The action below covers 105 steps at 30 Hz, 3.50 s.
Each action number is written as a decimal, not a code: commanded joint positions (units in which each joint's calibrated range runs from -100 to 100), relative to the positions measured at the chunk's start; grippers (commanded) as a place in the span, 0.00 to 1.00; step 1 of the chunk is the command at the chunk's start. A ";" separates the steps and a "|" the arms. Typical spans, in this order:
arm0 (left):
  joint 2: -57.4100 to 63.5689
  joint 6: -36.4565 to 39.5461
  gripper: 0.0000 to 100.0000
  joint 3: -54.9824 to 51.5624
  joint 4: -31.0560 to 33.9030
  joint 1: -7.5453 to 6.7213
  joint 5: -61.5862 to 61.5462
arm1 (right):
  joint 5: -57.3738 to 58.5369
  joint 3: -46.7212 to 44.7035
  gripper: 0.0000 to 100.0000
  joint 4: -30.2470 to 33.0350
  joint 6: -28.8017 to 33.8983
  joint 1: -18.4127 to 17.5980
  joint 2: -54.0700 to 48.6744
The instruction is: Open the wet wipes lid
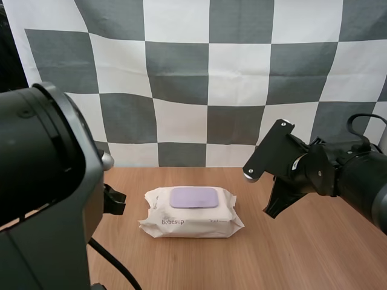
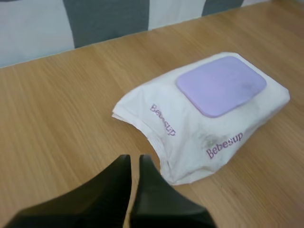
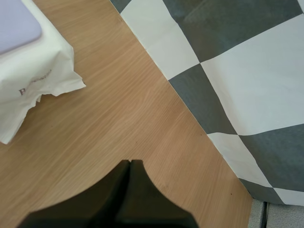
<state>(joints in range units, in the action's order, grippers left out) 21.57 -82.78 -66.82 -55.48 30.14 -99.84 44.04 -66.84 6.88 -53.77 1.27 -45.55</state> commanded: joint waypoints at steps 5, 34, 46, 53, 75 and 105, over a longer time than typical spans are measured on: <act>-0.14 -0.82 0.56 -2.13 0.07 -5.15 -0.16 | 0.08 -0.09 0.00 -1.06 0.02 -0.02 0.02; -15.10 -5.81 0.65 -3.97 -5.15 -10.21 11.90 | -0.50 -0.09 0.00 -1.05 0.02 -0.02 0.02; -15.76 -10.42 0.65 -3.97 -8.18 -10.21 7.04 | -2.05 -0.09 0.00 -1.05 0.02 -0.02 0.02; -15.76 -10.56 0.65 -3.97 -8.58 -10.21 5.13 | -2.05 -0.09 0.00 -1.05 0.02 -0.02 0.02; -21.11 -10.56 0.65 -3.97 -8.75 -12.81 13.09 | -1.71 -0.09 0.00 -1.05 0.02 -0.02 0.02; -20.75 -9.82 0.00 -1.60 -6.41 -13.64 0.27 | -0.57 -0.09 0.00 -11.78 -18.26 -9.75 0.02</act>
<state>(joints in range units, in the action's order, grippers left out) 0.76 -92.41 -68.38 -61.79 16.54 -99.53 42.02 -66.84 -2.31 -65.30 -5.91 -45.55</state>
